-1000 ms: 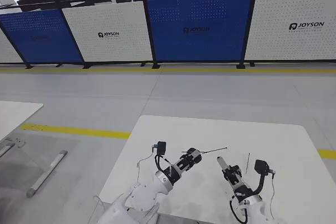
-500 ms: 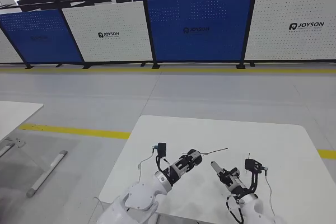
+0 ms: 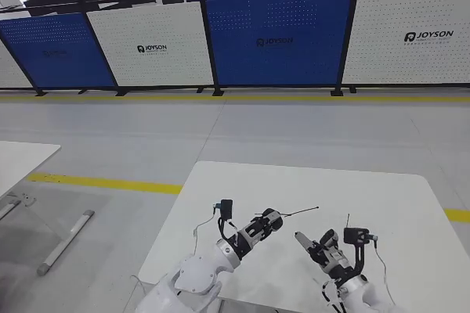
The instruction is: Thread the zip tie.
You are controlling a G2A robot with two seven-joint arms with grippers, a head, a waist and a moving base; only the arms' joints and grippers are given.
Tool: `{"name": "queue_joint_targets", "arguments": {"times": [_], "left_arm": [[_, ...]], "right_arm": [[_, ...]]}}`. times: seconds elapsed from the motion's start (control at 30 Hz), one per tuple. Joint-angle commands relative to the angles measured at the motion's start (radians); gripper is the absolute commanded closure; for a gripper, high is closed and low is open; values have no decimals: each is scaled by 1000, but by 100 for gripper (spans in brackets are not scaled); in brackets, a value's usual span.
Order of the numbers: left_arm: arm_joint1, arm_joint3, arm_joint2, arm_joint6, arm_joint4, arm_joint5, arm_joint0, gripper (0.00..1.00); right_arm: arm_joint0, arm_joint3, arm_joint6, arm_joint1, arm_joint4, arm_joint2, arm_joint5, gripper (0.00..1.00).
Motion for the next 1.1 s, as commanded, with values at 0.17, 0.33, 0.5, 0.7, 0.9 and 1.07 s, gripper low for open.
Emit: {"name": "queue_joint_targets", "arguments": {"times": [0.17, 0.33, 0.5, 0.7, 0.9, 1.07], "left_arm": [[0, 0, 0, 0, 0, 0, 0, 100], [0, 0, 0, 0, 0, 0, 0, 100], [-5, 12, 13, -20, -69, -11, -3, 100], [-5, 9, 21, -37, -61, -3, -9, 100], [-5, 9, 21, -37, -61, -3, -9, 100], [-8, 6, 37, -47, -71, -16, -10, 100]], "right_arm": [[-7, -5, 24, 8, -40, 32, 10, 0], [-1, 6, 6, 7, -68, 27, 35, 0], [31, 65, -111, -3, -149, -30, 66, 0], [64, 96, -63, -4, -200, -67, 50, 0], [64, 97, -65, -4, -196, -70, 44, 0], [73, 131, -129, -8, -144, -75, 7, 25]]}}
